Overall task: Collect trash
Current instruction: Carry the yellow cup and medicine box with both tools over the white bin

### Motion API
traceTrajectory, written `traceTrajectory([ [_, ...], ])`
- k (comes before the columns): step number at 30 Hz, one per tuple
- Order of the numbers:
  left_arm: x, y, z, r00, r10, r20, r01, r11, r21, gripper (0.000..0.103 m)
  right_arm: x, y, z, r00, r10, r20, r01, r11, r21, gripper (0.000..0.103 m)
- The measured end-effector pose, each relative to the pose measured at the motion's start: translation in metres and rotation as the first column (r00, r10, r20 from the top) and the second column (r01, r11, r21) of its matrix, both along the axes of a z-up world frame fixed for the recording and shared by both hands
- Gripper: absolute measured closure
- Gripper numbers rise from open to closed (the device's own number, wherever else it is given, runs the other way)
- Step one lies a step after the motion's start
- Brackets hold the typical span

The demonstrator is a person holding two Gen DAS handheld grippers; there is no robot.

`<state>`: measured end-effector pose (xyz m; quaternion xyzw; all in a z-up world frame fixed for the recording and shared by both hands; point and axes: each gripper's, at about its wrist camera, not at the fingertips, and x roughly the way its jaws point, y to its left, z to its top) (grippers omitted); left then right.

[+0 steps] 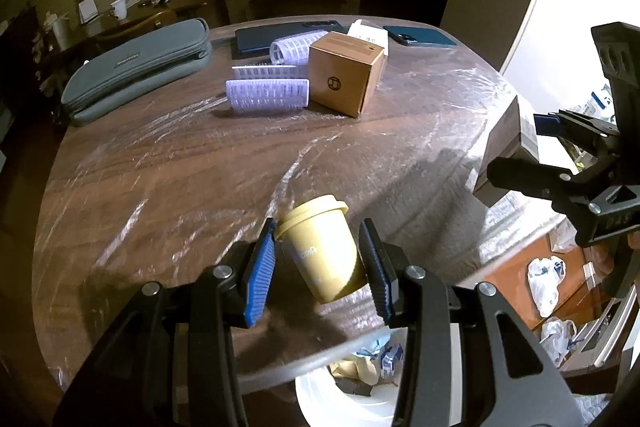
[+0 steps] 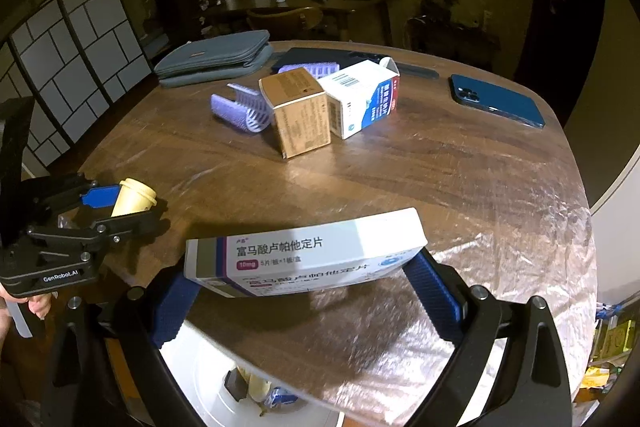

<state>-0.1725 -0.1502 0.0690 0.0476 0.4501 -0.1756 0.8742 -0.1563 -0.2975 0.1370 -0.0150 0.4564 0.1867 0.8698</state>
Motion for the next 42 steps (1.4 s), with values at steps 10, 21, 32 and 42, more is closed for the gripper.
traceTrajectory([
  [10, -0.024, -0.002, 0.002, 0.999, -0.053, -0.014, 0.053, 0.999, 0.003, 0.06, -0.028, 0.011, 0.002, 0.999, 0.035, -0.017, -0.035, 0.999, 0.0, 0.009],
  [21, -0.051, -0.008, -0.003, 0.991, -0.121, -0.051, 0.122, 0.993, 0.01, 0.06, -0.059, 0.018, -0.005, 0.996, 0.072, -0.06, -0.072, 0.997, -0.001, 0.009],
  [32, -0.068, -0.011, -0.007, 0.986, -0.147, -0.083, 0.148, 0.989, 0.005, 0.06, -0.08, 0.015, -0.011, 0.992, 0.081, -0.099, -0.082, 0.997, -0.006, 0.009],
  [42, -0.082, -0.018, -0.016, 0.975, -0.188, -0.119, 0.19, 0.982, 0.013, 0.06, -0.097, 0.017, -0.024, 0.985, 0.095, -0.146, -0.098, 0.995, -0.012, 0.009],
])
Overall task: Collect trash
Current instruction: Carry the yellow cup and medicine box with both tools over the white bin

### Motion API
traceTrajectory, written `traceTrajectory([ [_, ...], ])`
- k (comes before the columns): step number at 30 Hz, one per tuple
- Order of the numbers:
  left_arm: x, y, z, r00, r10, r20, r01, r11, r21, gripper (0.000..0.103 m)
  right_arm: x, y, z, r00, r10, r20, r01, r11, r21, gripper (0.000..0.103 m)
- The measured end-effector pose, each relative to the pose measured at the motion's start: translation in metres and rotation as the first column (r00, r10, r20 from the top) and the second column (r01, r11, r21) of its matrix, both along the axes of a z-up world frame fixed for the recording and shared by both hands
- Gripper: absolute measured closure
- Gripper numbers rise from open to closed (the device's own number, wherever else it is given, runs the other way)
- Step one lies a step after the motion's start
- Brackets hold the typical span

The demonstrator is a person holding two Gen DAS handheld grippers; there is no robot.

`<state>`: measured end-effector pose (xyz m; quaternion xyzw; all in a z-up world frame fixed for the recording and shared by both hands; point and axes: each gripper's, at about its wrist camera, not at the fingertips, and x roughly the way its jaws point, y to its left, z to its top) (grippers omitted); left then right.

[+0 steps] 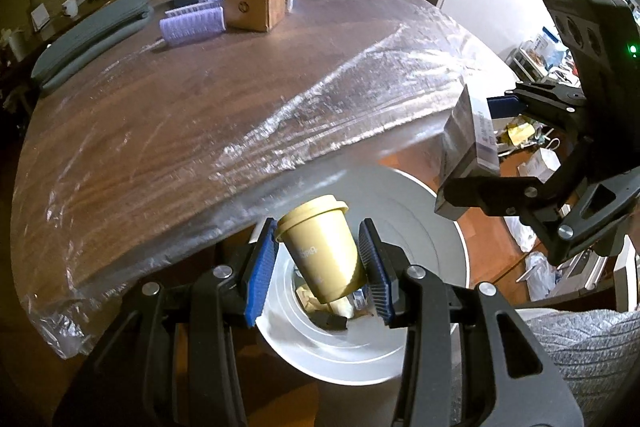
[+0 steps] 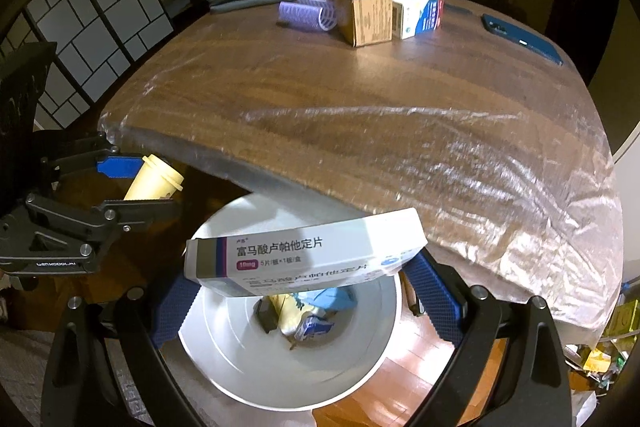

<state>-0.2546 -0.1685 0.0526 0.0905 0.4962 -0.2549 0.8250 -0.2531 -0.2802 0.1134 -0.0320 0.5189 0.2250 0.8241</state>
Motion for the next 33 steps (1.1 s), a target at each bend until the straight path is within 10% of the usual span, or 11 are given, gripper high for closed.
traceTrajectory([
  [33, -0.011, -0.007, -0.077, 0.984, -0.027, -0.176, 0.041, 0.996, 0.076, 0.06, -0.017, 0.022, -0.08, 0.983, 0.044, -0.177, -0.054, 0.997, -0.052, 0.009],
])
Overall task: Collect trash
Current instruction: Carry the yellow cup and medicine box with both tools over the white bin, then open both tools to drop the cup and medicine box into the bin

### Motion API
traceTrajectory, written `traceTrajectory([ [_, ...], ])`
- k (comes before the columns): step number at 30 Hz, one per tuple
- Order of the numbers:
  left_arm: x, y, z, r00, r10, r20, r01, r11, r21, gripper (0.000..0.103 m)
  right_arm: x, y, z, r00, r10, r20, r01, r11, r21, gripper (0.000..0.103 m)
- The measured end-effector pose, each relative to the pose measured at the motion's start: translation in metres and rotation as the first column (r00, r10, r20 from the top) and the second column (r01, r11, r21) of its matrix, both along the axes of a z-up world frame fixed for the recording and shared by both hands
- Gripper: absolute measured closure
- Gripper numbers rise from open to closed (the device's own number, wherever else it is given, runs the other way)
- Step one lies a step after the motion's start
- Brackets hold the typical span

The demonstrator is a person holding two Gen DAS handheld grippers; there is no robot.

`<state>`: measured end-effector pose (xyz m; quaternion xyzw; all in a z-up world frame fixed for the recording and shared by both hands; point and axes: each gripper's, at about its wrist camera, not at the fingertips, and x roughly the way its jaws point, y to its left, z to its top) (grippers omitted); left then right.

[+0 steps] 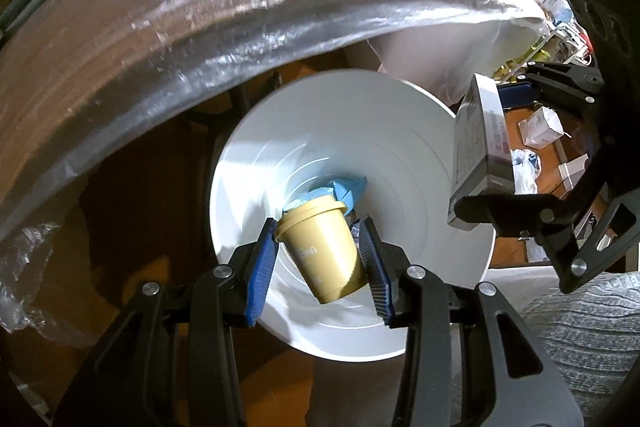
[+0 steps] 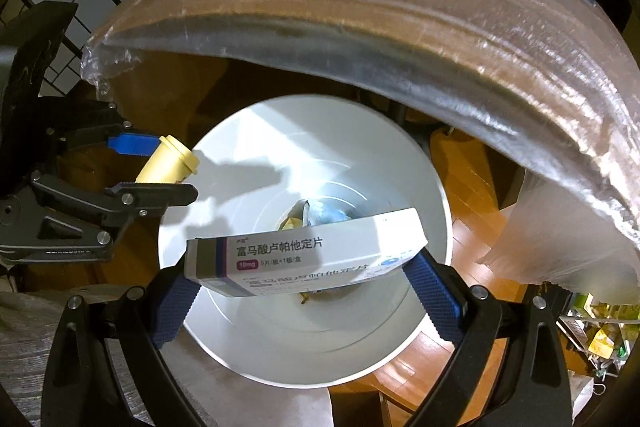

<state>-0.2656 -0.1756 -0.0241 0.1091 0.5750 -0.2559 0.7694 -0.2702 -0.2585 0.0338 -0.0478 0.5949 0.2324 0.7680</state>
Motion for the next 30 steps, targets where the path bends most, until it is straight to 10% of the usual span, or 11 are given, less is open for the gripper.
traceTrajectory([
  [30, 0.012, 0.0, -0.039, 0.997, -0.005, -0.081, 0.009, 0.999, 0.049, 0.06, 0.023, 0.018, -0.055, 0.999, 0.012, -0.033, -0.015, 0.997, -0.078, 0.009],
])
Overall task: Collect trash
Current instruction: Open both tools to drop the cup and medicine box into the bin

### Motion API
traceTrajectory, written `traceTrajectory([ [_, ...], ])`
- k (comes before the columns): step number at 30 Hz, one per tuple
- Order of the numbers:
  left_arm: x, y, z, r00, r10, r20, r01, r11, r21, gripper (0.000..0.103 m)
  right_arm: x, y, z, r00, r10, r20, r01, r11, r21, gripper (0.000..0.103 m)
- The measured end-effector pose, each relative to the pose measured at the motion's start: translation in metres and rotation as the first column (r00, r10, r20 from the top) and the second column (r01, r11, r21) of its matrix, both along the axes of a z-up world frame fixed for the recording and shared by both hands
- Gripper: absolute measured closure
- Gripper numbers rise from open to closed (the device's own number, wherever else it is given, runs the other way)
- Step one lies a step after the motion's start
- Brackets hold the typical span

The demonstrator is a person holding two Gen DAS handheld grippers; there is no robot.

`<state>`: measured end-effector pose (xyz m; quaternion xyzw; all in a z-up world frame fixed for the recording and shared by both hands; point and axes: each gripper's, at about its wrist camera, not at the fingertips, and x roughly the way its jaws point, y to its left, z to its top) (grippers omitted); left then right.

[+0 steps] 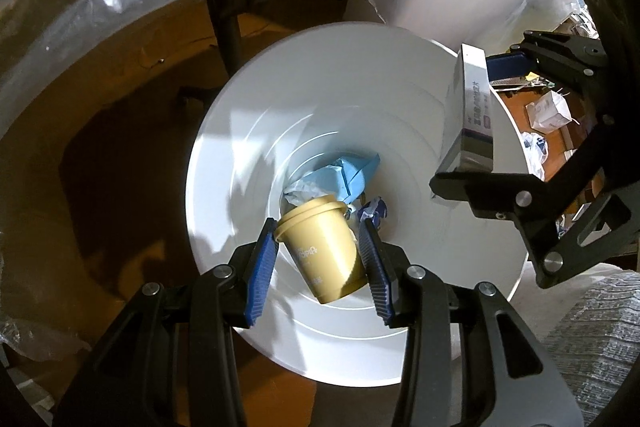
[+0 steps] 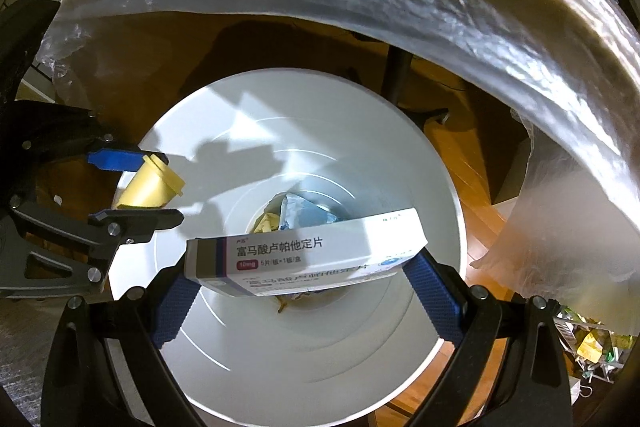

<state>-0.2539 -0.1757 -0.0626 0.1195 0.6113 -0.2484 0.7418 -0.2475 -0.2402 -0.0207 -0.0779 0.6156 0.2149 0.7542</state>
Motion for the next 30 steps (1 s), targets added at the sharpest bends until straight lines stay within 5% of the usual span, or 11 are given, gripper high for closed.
traceTrajectory([
  [30, 0.0032, -0.0001, -0.0096, 1.0, -0.012, -0.024, 0.012, 1.0, 0.016, 0.06, 0.0016, -0.0008, 0.0001, 1.0, 0.003, -0.021, -0.003, 1.0, -0.02, 0.009],
])
